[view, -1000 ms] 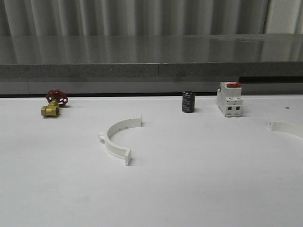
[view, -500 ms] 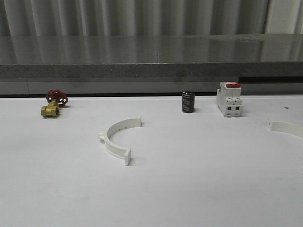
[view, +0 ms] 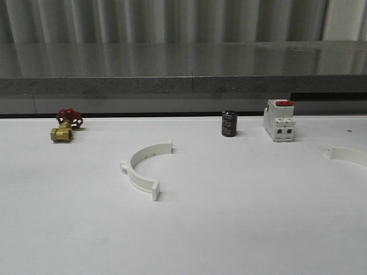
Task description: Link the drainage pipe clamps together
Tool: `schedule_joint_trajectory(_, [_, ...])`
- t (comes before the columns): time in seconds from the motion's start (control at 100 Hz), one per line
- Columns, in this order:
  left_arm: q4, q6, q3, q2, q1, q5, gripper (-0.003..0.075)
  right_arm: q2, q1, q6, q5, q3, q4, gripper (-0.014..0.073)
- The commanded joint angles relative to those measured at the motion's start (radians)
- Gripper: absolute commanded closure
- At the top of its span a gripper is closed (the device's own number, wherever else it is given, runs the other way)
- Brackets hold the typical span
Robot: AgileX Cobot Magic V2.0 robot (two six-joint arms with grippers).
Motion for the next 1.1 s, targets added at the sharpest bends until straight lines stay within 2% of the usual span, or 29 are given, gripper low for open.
schedule_joint_trajectory(0.0, [-0.003,0.001,-0.028,0.004,0.004,-0.077,0.0740,0.027,-0.006,0.000,-0.032,-0.038,0.004,0.0578])
schedule_joint_trajectory(0.09, [-0.008,0.001,-0.028,0.004,0.004,-0.077,0.0740,0.060,-0.006,0.000,-0.011,-0.038,0.004,0.0414])
schedule_joint_trajectory(0.22, [-0.003,0.001,-0.028,0.004,0.004,-0.077,0.0740,0.091,-0.006,0.000,0.003,-0.038,0.004,0.0050])
schedule_joint_trajectory(0.28, [-0.003,0.001,-0.028,0.004,0.004,-0.077,0.0740,0.096,-0.006,0.000,0.013,-0.038,0.004,-0.0050])
schedule_joint_trajectory(0.31, [-0.003,0.001,-0.028,0.004,0.004,-0.077,0.0740,0.101,-0.006,0.002,0.020,-0.040,0.004,-0.0074])
schedule_joint_trajectory(0.4, [-0.008,0.001,-0.028,0.004,0.004,-0.077,0.0740,0.125,-0.012,0.003,0.066,-0.066,0.004,-0.0049])
schedule_joint_trajectory(0.6, [-0.003,0.001,-0.028,0.004,0.004,-0.077,0.0740,0.256,-0.056,0.000,0.152,-0.192,0.004,-0.0050])
schedule_joint_trajectory(0.72, [-0.008,0.001,-0.028,0.004,0.004,-0.077,0.0740,0.366,-0.093,-0.045,0.215,-0.272,0.004,-0.0050])
schedule_joint_trajectory(1.09, [-0.003,0.001,-0.028,0.004,0.004,-0.077,0.0740,0.641,-0.129,-0.088,0.205,-0.383,0.004,-0.0050])
